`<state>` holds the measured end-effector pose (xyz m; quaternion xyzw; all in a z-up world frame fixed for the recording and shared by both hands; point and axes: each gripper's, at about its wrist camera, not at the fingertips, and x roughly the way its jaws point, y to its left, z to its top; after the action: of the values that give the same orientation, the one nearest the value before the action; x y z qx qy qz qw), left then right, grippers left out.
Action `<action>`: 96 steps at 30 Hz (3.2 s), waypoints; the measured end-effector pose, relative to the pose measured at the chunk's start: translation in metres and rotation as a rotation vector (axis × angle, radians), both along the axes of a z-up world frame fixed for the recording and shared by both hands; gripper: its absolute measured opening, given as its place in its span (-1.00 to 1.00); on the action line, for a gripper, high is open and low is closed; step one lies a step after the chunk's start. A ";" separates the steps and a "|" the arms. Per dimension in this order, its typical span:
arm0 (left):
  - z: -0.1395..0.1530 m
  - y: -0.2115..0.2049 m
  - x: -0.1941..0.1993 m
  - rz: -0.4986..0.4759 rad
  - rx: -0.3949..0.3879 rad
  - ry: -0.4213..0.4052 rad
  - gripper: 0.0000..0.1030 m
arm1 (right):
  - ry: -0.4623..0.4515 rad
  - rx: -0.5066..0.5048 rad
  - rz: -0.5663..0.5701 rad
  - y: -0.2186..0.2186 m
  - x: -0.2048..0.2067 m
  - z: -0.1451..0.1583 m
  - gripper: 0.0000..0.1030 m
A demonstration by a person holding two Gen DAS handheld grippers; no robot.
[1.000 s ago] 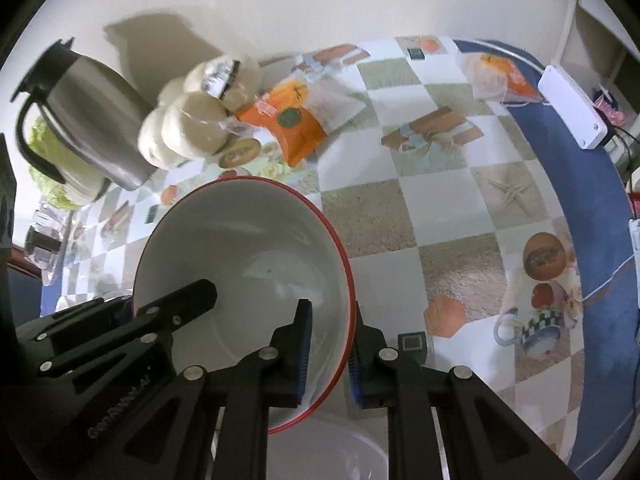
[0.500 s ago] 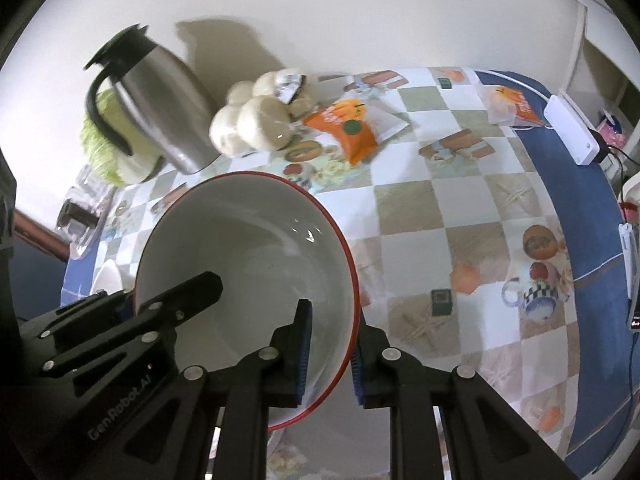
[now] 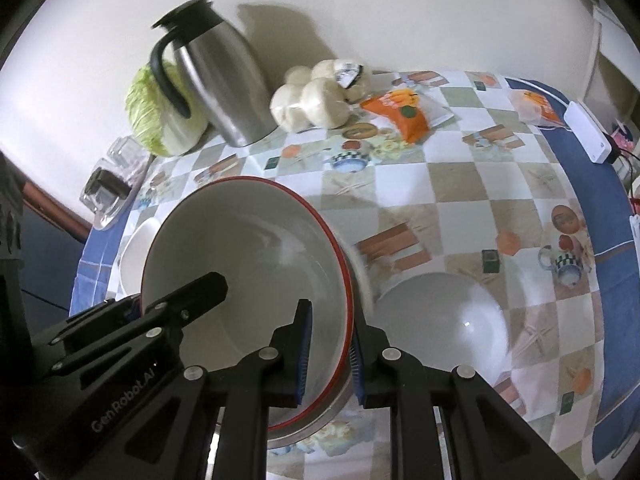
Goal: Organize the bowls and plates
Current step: 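Lift the red-rimmed bowl with both tools and carry it over the basin, then lower the red-rimmed bowl onto the floral plate with both tools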
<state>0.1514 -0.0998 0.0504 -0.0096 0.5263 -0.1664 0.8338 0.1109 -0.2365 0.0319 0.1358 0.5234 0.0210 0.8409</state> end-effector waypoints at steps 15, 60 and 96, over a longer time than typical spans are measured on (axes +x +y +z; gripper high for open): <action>0.002 0.051 -0.013 0.067 -0.043 -0.012 -0.62 | 0.006 0.038 0.028 0.047 -0.016 -0.006 -0.59; -0.041 0.052 0.007 0.059 -0.137 0.132 -0.52 | 0.083 0.093 -0.083 0.033 0.000 -0.039 -0.59; -0.061 0.066 0.028 0.111 -0.115 0.186 -0.51 | 0.115 0.093 -0.048 0.051 0.014 -0.056 -0.51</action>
<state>0.1790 -0.0339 -0.0110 -0.1018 0.5895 -0.1481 0.7875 0.1251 -0.1858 -0.0242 0.1882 0.5657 0.0170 0.8027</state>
